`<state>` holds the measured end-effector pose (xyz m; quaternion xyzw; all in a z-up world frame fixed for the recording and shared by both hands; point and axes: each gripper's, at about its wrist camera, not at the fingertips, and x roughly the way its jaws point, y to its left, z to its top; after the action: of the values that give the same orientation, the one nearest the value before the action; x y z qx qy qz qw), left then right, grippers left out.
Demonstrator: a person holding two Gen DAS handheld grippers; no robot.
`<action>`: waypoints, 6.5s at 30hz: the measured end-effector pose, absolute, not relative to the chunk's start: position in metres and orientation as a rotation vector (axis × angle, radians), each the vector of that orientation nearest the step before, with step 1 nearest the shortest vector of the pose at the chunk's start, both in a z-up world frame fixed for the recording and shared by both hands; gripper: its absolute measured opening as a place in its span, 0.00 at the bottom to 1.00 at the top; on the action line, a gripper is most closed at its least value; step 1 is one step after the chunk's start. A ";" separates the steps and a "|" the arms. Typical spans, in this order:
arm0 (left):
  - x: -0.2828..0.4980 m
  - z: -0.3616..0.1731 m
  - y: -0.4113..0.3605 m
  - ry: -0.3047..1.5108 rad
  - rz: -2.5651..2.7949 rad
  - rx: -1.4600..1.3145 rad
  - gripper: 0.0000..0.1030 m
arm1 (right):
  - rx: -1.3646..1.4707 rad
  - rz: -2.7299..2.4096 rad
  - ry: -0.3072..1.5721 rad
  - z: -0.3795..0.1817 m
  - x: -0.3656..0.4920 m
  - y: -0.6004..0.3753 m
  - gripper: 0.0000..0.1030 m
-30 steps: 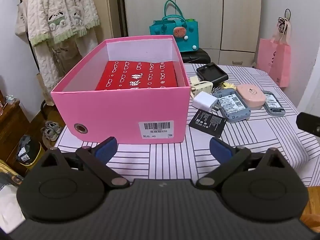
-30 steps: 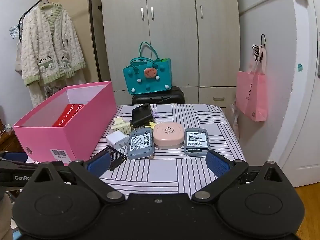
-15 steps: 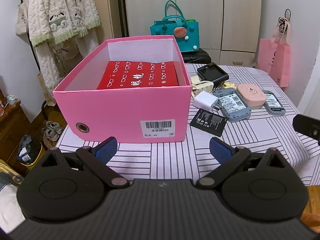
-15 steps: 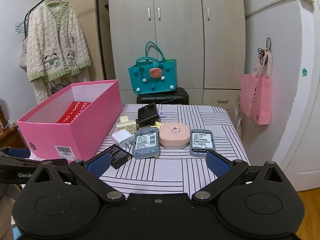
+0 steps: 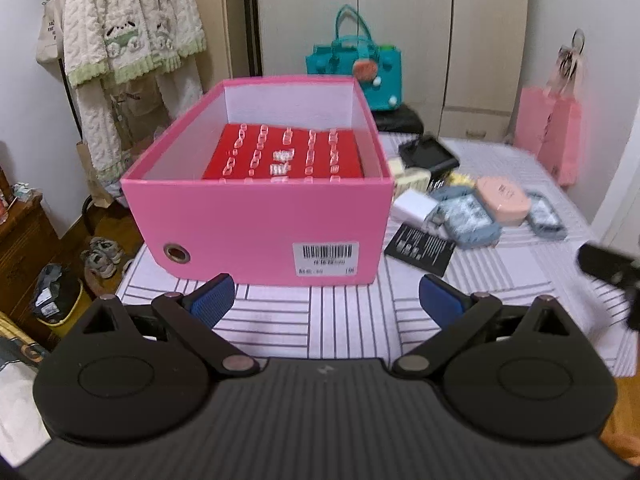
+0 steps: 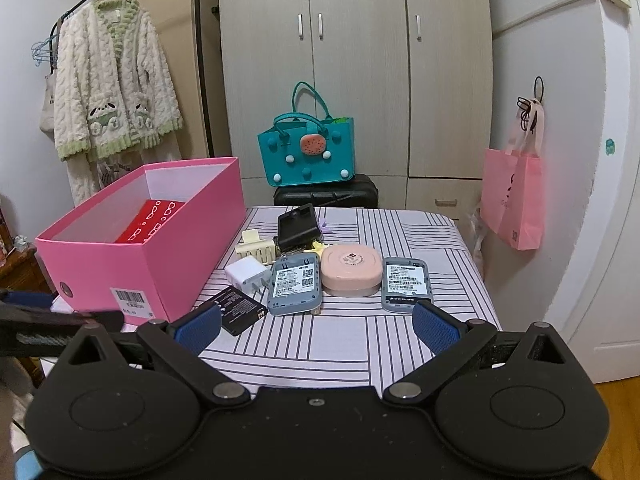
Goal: Organize rigid objects
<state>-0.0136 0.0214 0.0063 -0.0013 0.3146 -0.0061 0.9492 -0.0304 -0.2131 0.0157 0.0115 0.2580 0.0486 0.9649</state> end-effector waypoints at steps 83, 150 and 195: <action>0.076 0.046 0.142 0.508 0.079 0.245 0.95 | 0.074 0.059 0.707 -0.064 0.118 -0.294 0.87; 0.168 0.037 0.186 0.815 -0.204 0.189 0.07 | -0.095 0.632 0.862 0.083 0.192 -0.082 0.63; 0.189 0.035 0.186 1.015 -0.167 0.069 0.10 | 0.046 0.583 0.798 0.072 0.124 -0.140 0.75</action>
<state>0.1888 0.1865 0.0350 0.0332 0.4853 -0.0798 0.8700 0.1241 -0.1405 0.0721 0.0219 0.3829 0.2797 0.8802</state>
